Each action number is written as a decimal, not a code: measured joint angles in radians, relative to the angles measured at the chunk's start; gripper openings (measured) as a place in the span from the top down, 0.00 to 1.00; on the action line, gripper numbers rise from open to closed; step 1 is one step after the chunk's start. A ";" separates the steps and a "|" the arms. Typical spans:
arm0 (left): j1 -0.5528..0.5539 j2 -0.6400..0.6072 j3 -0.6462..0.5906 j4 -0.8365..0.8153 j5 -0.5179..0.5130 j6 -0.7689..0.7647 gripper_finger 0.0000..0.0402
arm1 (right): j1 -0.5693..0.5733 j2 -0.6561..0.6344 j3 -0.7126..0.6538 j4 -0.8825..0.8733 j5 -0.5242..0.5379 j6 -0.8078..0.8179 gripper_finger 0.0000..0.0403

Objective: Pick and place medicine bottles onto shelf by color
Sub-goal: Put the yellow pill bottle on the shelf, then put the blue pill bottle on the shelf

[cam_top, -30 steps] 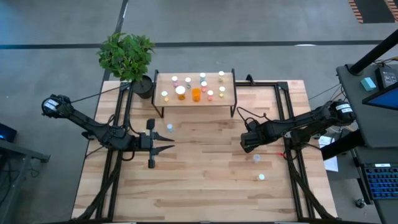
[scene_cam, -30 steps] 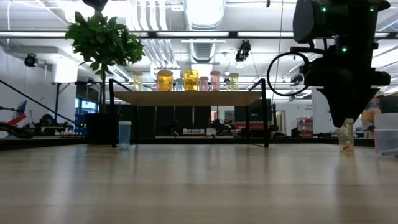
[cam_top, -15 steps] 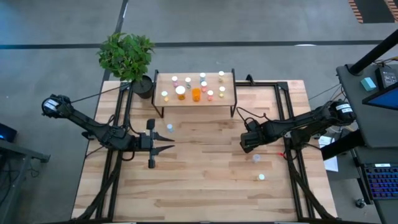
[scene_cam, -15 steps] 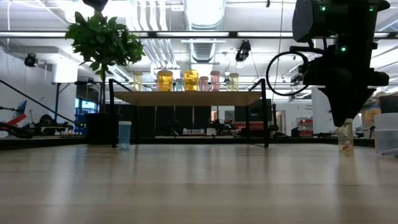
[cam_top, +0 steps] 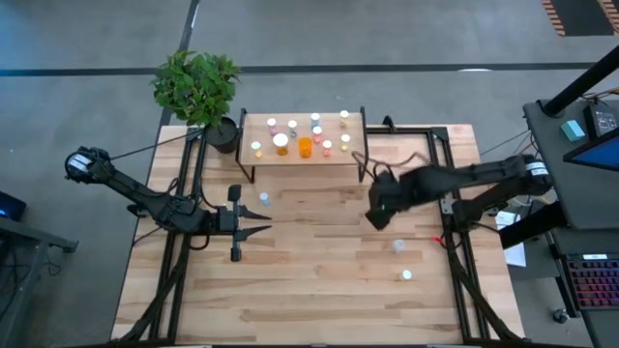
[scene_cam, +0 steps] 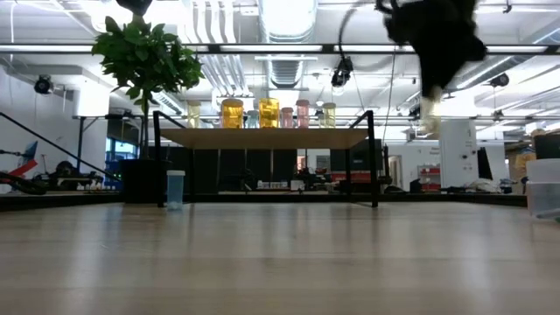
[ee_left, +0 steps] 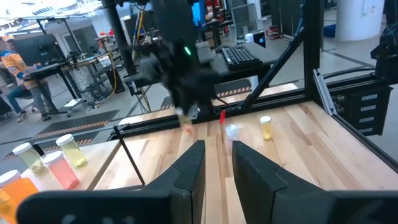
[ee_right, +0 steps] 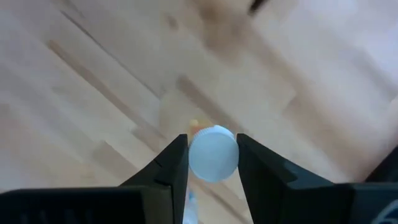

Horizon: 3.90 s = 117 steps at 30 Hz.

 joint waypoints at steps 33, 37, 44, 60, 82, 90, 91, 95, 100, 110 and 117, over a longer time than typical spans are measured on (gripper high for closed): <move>0.002 0.000 0.000 0.001 0.000 0.002 0.84 | -0.668 0.417 0.871 -0.174 -0.203 -1.841 0.73; 0.002 0.000 0.000 0.001 0.000 0.002 0.84 | -0.710 0.461 0.899 -0.165 -0.251 -1.831 0.73; 0.002 0.000 0.000 0.001 0.000 0.004 0.84 | -0.734 0.512 0.910 -0.166 -0.292 -1.804 0.73; 0.002 0.000 0.000 0.000 0.000 0.004 0.84 | -0.743 0.585 0.909 -0.162 -0.307 -1.776 0.73; 0.002 0.000 0.000 0.002 0.000 0.004 0.84 | -0.745 0.596 0.891 -0.178 -0.313 -1.640 0.71; 0.002 0.000 0.000 0.009 0.000 0.004 0.84 | -0.745 0.596 0.875 -0.177 -0.314 -1.638 0.71; 0.002 0.000 0.000 0.009 0.000 0.004 0.84 | -0.745 0.596 0.875 -0.177 -0.315 -1.632 0.70; 0.002 0.000 0.000 0.010 0.000 0.004 0.84 | -0.745 0.596 0.875 -0.176 -0.327 -1.607 0.64; 0.002 0.000 0.000 0.030 0.000 0.004 0.84 | -0.745 0.596 0.875 -0.170 -0.338 -1.604 0.57; 0.002 0.000 0.000 0.031 0.000 0.002 0.84 | -0.743 0.581 0.954 -0.187 -0.332 -1.560 0.54; 0.002 0.000 0.000 0.029 0.000 0.000 0.84 | -0.722 0.546 1.045 -0.252 -0.333 -1.490 0.54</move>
